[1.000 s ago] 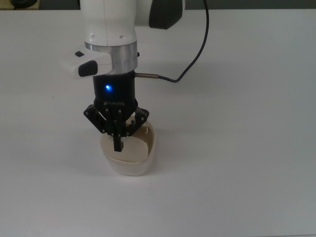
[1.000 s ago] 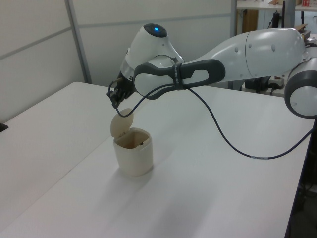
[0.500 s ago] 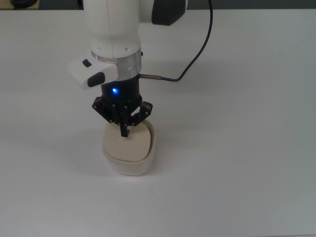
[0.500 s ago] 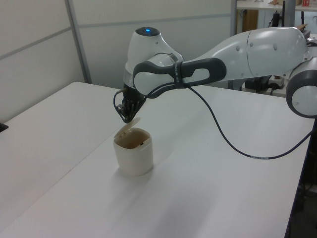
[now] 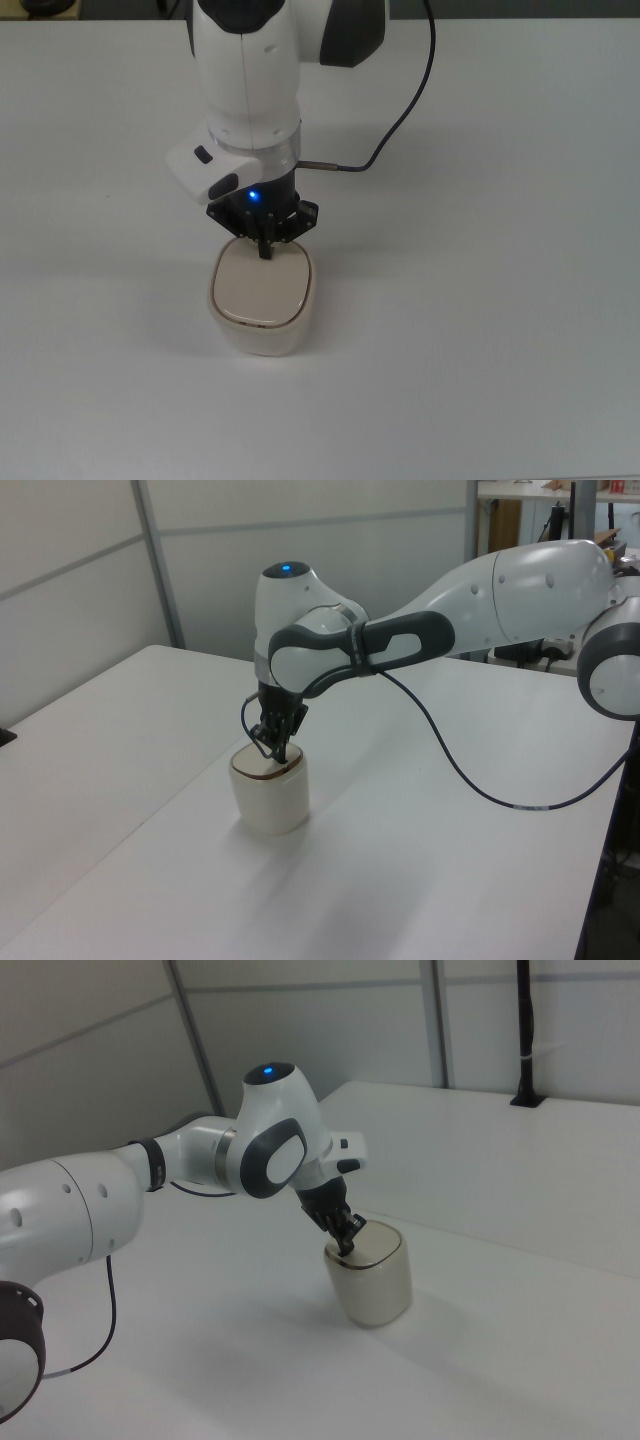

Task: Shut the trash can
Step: 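Push the lid forward and down onto the can's rim, then lift the gripper up away from the closed lid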

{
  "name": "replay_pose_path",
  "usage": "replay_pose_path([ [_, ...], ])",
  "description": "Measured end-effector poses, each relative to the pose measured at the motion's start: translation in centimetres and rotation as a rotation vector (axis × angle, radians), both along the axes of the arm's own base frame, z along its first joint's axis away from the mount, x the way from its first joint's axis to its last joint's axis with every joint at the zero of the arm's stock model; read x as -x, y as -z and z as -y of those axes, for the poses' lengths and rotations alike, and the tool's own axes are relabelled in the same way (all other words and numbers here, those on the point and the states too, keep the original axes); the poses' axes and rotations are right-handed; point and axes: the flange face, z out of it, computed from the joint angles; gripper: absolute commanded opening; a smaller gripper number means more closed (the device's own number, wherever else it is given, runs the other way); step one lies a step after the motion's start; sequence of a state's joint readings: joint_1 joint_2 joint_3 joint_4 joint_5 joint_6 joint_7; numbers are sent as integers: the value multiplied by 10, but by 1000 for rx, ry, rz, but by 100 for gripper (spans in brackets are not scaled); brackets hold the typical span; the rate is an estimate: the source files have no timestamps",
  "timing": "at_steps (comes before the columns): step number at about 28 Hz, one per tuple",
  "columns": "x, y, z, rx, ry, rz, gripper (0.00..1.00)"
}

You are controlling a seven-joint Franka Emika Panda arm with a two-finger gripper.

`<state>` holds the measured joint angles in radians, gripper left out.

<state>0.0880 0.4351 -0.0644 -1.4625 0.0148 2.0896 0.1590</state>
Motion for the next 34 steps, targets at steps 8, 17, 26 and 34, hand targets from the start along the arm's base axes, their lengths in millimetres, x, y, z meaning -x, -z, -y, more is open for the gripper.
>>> replay_pose_path([
  [8, 2, 8, -3, 9, -8, -16, 0],
  [17, 2, 6, -3, 9, -8, -12, 0],
  [26, 7, -38, 2, 7, -1, -4, 0],
  [34, 26, -67, 3, 5, 1, -59, 45],
])
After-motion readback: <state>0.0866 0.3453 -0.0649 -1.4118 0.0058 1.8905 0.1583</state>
